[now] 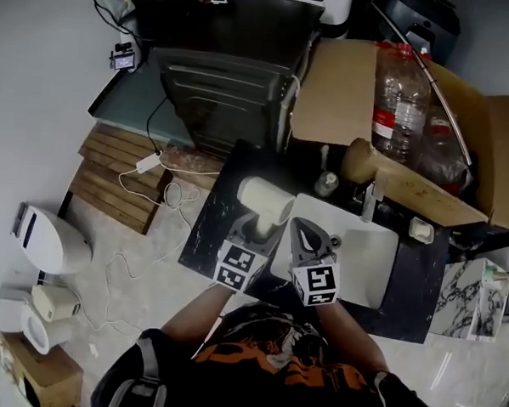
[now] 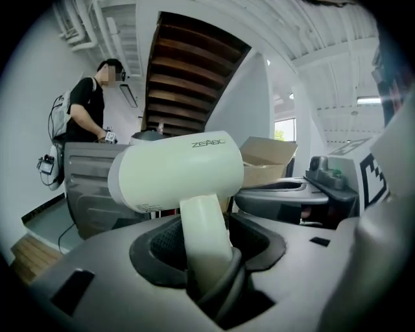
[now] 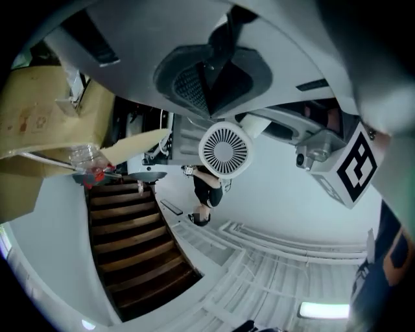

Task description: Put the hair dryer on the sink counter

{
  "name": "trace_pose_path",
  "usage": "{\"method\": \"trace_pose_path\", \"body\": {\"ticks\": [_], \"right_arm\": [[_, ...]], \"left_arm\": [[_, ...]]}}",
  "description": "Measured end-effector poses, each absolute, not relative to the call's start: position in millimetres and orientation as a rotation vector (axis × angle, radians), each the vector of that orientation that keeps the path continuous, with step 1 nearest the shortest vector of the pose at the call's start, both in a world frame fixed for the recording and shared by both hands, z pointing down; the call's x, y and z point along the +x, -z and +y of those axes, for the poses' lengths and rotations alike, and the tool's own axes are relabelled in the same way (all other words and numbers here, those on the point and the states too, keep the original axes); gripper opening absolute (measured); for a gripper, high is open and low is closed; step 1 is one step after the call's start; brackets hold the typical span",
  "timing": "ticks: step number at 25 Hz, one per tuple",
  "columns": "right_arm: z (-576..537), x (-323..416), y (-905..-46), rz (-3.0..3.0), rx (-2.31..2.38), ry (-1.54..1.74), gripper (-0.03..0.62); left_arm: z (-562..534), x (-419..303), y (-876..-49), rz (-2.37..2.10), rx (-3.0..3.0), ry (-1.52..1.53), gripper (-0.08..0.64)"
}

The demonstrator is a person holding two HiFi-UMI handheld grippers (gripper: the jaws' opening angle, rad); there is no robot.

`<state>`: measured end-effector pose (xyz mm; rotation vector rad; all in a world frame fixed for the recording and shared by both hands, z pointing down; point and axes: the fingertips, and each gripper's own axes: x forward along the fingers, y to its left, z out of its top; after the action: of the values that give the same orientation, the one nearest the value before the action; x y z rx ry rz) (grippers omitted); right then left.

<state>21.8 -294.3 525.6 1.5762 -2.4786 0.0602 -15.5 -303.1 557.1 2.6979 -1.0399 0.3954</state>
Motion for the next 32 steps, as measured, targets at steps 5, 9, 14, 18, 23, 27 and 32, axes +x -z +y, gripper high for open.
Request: {"method": "trace_pose_path", "body": {"ticks": [5,9,14,18,23,27,32], "right_arm": [[-294,-1,-563,-2.438,1.444,-0.079,0.014],[-299,-7,-572,-2.444,1.409,-0.117,0.014],[-302,-9,-573,-2.454,1.4,-0.146,0.014],[-299,-6,-577,-2.451,1.401,-0.158,0.014],[-293,0,-581,-2.439,1.423,-0.192,0.014],[-293,6,-581,-2.432,1.444,-0.205,0.014],[-288,8,-577,-2.435,1.456,-0.198,0.014]], "left_arm": [[-315,-38,-610,-1.034,2.547,-0.569,0.216],[-321,-46,-646,-1.013,2.431,-0.71,0.218],[-326,-49,-682,-0.965,2.311,-0.863,0.218],[-334,-44,-716,-0.913,2.196,-0.928,0.219],[-326,-58,-745,-0.884,2.082,-1.116,0.219],[-325,-42,-753,-0.812,2.102,-1.173,0.228],[-324,-32,-758,-0.823,2.126,-1.276,0.249]]}}
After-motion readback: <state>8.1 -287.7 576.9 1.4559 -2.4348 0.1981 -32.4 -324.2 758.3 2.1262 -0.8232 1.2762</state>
